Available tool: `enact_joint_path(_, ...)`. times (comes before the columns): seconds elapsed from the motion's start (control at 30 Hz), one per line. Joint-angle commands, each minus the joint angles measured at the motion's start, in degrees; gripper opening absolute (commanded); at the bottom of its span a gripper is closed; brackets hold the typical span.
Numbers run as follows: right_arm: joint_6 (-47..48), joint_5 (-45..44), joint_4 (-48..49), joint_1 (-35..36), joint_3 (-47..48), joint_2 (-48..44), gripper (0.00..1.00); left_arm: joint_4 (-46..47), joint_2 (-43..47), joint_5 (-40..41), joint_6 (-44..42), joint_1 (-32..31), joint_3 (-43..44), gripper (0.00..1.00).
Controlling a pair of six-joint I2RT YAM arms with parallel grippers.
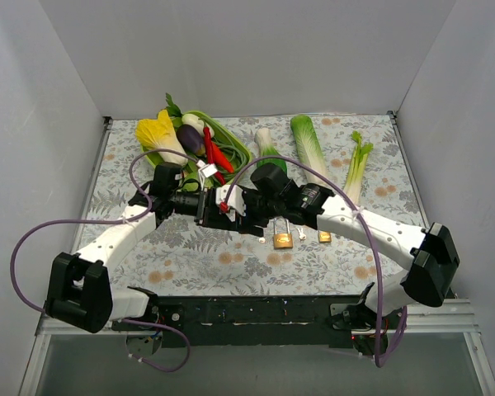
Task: Lock with the key
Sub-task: Place the lock at the center of the board.
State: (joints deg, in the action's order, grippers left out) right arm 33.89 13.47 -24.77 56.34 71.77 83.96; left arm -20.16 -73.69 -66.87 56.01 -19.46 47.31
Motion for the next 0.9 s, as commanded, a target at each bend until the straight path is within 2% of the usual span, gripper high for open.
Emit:
enact_joint_path(0.0,-7.68,-1.17,0.35,0.0,1.97,0.23,0.01,2.85,5.04,-3.44,2.26,4.85,0.42,0.73)
enact_joint_path(0.03,-9.52,-1.08,-0.7,-0.09,2.41,0.58,0.01,3.02,5.57,-3.18,2.44,5.92,0.33,0.8)
enact_joint_path(0.07,-13.72,-1.52,-0.8,-0.09,3.02,1.11,0.01,2.76,6.79,-2.05,2.35,6.97,0.68,0.98)
enact_joint_path(0.27,-31.66,-6.26,-2.46,-1.14,2.41,2.96,0.01,2.94,11.72,6.38,2.79,14.0,3.3,0.98)
enact_joint_path(0.3,-38.13,-6.7,-3.08,-1.58,3.02,3.48,0.01,2.68,12.86,10.32,2.96,14.54,4.1,0.98)
enact_joint_path(0.37,-44.14,-8.37,-3.61,-2.81,2.68,4.28,0.01,2.5,13.74,14.29,3.67,15.68,6.03,0.98)
enact_joint_path(0.4,-50.0,-8.99,-4.05,-3.51,1.81,4.37,0.01,2.5,14.88,17.79,4.71,15.86,7.26,0.98)
enact_joint_path(0.53,-62.59,-13.03,-4.58,-3.95,0.48,6.73,0.01,3.72,17.87,21.51,6.48,16.12,6.92,0.98)
enact_joint_path(0.73,-70.45,-15.23,-2.3,-3.95,1.44,13.4,0.01,3.99,19.11,22.05,6.57,17.09,4.81,0.98)
enact_joint_path(0.87,-73.17,-16.29,-6.16,-4.04,7.66,18.77,0.01,1.98,19.46,22.31,5.87,17.27,6.12,0.98)
